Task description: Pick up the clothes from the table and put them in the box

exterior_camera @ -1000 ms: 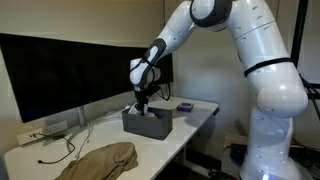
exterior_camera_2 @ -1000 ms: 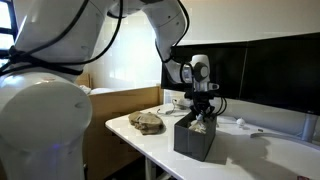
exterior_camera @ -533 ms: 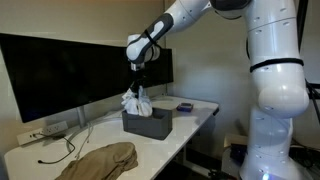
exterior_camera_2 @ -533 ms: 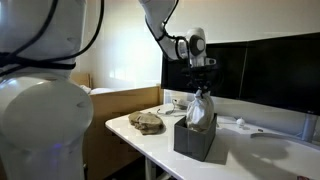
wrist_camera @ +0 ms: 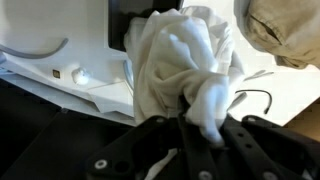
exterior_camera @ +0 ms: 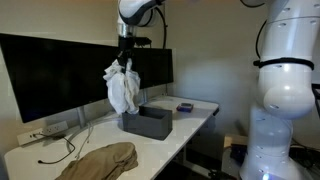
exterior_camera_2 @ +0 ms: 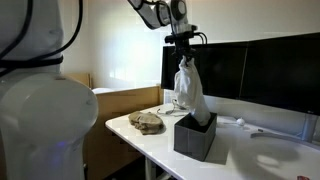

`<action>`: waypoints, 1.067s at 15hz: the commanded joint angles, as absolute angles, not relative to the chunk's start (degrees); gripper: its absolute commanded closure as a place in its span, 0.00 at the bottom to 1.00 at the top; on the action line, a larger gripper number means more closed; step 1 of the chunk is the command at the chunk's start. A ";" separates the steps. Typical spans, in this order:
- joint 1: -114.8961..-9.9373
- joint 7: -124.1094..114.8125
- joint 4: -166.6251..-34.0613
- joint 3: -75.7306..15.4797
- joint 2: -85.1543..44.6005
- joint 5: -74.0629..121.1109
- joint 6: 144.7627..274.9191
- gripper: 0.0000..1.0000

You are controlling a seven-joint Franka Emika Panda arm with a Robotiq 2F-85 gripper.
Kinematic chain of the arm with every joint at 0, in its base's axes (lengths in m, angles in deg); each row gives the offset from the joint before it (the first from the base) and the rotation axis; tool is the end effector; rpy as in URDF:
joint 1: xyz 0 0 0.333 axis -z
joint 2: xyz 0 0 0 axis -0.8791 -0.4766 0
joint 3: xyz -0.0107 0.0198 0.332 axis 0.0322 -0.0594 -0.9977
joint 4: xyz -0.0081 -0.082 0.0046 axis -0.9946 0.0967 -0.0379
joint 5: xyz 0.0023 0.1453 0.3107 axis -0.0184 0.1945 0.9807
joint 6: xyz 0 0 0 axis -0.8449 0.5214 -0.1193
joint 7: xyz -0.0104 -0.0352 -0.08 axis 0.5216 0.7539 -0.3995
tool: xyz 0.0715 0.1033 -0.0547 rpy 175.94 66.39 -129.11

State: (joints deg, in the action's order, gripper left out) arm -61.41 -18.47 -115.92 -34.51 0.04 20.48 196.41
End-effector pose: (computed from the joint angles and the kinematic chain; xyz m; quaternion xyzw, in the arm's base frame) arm 0.5269 -0.0044 0.5643 0.9826 0.1021 0.1435 0.0596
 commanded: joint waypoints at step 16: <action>-73.94 -23.53 -118.60 -43.84 9.42 24.80 183.62 0.95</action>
State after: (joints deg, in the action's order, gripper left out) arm -73.63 -19.97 -116.38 -43.78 6.51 23.00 186.68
